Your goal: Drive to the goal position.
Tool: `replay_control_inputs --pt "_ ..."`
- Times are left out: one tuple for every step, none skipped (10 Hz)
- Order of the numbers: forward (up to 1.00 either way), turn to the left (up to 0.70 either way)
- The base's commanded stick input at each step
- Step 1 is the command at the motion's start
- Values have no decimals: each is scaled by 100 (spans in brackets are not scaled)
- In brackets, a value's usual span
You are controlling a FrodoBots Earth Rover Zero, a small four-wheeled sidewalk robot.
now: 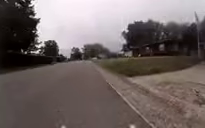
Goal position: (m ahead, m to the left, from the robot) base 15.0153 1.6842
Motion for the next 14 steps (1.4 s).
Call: replay_control_inputs --pt "100 0" --pt "100 0" --pt "100 0" --pt "100 0" --pt "100 0" --pt "100 0" --pt "100 0" --pt "100 0" --pt "100 0" --pt "100 25" --pt "100 40" --pt "100 40" --pt "100 40" --pt "100 37"
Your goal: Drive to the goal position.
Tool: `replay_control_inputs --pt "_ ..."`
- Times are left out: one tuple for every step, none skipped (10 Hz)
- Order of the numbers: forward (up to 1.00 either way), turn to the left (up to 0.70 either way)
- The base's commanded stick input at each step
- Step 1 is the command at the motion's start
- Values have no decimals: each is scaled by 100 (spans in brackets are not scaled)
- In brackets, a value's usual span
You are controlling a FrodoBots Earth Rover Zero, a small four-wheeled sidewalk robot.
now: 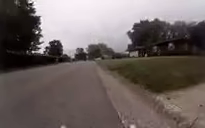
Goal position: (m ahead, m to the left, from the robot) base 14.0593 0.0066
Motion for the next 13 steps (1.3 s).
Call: replay_control_inputs --pt "100 13" --pt "100 0" --pt "100 0" --pt "100 0" --pt "100 0" --pt "100 0" --pt "100 0" --pt "100 0" --pt "100 0" --pt "100 0" --pt "100 0" --pt "100 0" --pt "100 0"
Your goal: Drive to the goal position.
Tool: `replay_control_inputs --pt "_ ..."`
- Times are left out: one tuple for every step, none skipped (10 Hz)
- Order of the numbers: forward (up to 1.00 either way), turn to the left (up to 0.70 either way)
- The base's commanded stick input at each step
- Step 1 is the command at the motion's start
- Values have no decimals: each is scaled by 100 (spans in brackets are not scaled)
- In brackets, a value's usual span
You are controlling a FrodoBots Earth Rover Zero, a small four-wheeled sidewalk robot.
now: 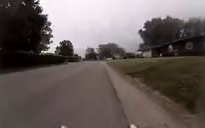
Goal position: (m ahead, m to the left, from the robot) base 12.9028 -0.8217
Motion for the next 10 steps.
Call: replay_control_inputs --pt "100 0" --pt "100 0" --pt "100 0" --pt "100 0" --pt "100 0" --pt "100 0" --pt "100 0" --pt "100 0" --pt "100 0" --pt "100 0"
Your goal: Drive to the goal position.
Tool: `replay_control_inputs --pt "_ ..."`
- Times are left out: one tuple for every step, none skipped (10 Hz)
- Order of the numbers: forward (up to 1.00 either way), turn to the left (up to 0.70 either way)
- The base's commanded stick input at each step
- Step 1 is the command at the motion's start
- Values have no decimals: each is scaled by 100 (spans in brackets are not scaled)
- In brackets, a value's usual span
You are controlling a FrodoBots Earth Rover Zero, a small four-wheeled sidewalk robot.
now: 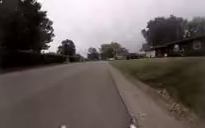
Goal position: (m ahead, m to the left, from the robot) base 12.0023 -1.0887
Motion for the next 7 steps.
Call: replay_control_inputs --pt "100 0" --pt "100 0" --pt "100 0" --pt "100 0" --pt "100 0" --pt "100 0" --pt "100 0"
